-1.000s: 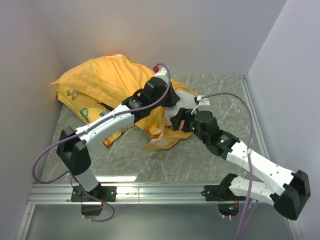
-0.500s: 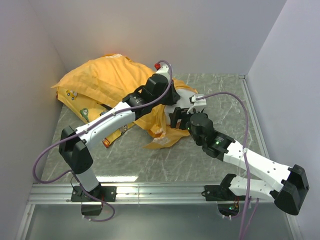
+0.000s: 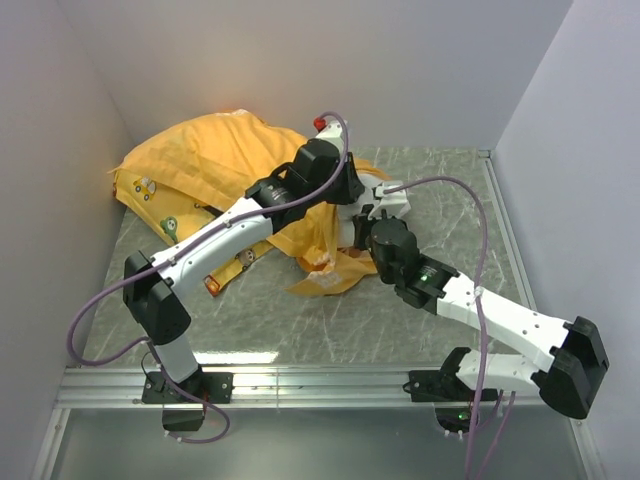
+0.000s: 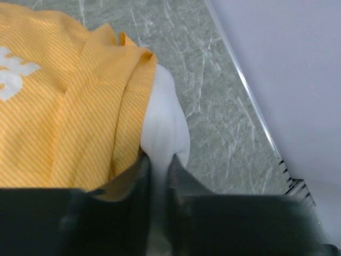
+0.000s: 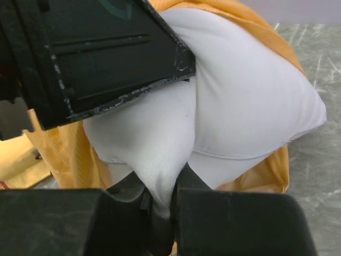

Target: Remove the pillowcase from the pillow

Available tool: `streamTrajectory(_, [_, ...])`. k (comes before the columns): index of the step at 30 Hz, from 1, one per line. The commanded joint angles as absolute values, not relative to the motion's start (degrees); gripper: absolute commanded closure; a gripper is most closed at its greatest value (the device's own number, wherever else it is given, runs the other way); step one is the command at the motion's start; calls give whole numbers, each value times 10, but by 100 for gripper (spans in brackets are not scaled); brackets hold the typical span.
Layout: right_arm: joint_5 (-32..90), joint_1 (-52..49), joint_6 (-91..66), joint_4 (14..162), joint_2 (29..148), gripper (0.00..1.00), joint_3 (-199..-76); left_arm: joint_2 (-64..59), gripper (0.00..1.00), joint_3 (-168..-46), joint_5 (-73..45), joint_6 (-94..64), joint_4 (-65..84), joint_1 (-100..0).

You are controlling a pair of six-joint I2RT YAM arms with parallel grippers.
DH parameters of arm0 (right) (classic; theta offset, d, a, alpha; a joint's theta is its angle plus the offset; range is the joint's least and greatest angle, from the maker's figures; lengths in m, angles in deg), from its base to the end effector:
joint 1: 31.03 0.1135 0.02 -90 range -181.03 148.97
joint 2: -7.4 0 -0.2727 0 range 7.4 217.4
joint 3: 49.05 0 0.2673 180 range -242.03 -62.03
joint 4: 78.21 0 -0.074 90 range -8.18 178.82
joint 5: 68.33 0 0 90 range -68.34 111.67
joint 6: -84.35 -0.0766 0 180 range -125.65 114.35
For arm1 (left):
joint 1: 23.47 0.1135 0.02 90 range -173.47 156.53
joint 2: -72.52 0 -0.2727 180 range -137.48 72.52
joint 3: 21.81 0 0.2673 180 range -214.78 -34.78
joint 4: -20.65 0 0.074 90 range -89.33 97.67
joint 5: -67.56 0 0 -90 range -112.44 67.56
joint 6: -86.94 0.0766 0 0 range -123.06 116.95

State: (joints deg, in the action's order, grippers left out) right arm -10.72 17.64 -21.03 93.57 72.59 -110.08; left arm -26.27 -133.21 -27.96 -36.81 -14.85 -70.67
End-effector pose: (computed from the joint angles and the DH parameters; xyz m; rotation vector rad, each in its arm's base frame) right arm 0.2340 0.2039 0.3119 -0.1075 1.7597 0.3095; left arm 0.3186 -0.3332 0.3829 0.1760 2.0554 -0.8121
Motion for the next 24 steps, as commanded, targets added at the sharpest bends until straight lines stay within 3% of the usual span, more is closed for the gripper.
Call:
streamTrajectory(1, [-179, 175, -231, 928, 701, 100, -1150, -227, 75, -1391, -252, -363, -94, -724])
streamTrajectory(2, [-184, 176, -238, 917, 690, 100, -1152, -217, 54, -1391, -266, -357, -94, -721])
streamTrajectory(5, [-179, 163, -251, 894, 670, 100, -1141, -188, 26, -1395, -308, -342, -111, -706])
streamTrajectory(11, [-158, 125, -267, 859, 648, 100, -1146, -109, 16, -1408, -506, -321, -220, -667])
streamTrajectory(15, [-131, 110, -268, 840, 644, 100, -1163, -40, 11, -1301, -614, -347, -224, -589])
streamTrajectory(19, [-113, 96, -275, 833, 643, 100, -1168, -4, 7, -1222, -549, -387, -176, -452])
streamTrajectory(24, [-99, 79, -274, 824, 640, 100, -1170, -59, 2, -1212, -468, -446, -179, -340])
